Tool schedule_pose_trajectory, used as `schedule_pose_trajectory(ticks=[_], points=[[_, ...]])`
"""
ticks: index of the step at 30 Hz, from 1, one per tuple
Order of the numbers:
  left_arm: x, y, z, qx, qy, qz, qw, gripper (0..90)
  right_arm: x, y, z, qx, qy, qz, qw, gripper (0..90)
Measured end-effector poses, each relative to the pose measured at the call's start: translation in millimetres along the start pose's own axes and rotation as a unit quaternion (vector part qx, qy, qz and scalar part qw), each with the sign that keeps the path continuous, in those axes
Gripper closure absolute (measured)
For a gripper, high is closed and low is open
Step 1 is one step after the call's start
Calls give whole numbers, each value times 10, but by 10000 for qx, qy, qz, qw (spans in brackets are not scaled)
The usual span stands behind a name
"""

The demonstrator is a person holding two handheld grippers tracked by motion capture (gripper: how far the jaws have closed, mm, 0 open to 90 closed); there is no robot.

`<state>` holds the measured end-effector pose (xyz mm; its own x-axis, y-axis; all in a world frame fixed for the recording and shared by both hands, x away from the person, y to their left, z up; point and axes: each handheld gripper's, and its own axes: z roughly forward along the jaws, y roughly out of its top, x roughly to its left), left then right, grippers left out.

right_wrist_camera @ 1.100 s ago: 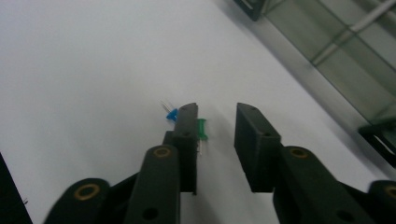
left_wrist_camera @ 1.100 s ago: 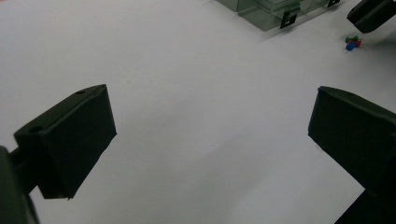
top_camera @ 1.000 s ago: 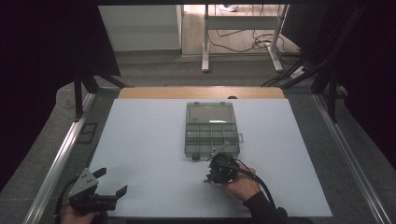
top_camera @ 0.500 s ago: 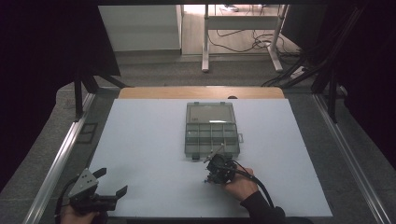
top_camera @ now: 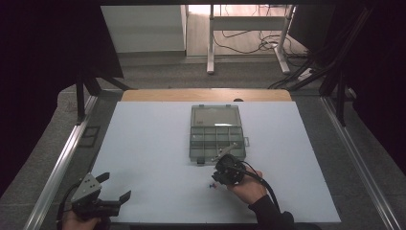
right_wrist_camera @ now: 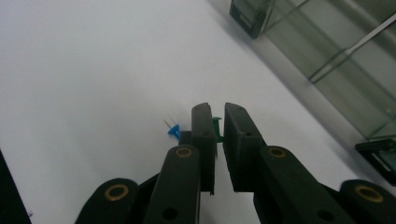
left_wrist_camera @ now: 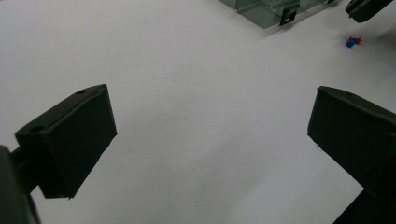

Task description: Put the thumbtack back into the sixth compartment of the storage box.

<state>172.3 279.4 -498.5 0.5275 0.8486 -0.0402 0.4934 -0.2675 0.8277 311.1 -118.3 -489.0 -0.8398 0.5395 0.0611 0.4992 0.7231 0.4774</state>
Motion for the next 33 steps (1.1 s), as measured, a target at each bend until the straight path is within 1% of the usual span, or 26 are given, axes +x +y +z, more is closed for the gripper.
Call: schedule_pose_trajectory(ticks=[4, 7, 8, 11, 16, 23, 29, 33], points=[[1, 0, 0, 2, -6, -6, 10000, 15, -34, 23, -50, -165, 32, 45, 9998, 818], [1, 0, 1, 4, -5, -3, 10000, 14, -47, 40, -67, -217, 13, 33, 9998, 818], [1, 1, 0, 4, -6, -4, 10000, 14, -59, 66, -85, -279, 10, 26, 9996, 818], [1, 0, 0, 4, -8, -3, 10000, 14, -63, 90, -98, -309, -14, 29, 9995, 818], [-1, 1, 1, 4, -5, 10, 10000, 14, -88, 172, -127, -441, -51, -8, 9990, 817], [-1, 1, 2, 6, -7, 14, 10000, 14, -111, 235, -134, -496, -94, -30, 9987, 816], [-2, 2, 2, 8, -6, 22, 10000, 15, -161, 325, -140, -591, -129, -8, 9982, 816], [-3, 1, 1, 8, -8, 26, 10000, 14, -189, 377, -128, -607, -166, 12, 9980, 816]])
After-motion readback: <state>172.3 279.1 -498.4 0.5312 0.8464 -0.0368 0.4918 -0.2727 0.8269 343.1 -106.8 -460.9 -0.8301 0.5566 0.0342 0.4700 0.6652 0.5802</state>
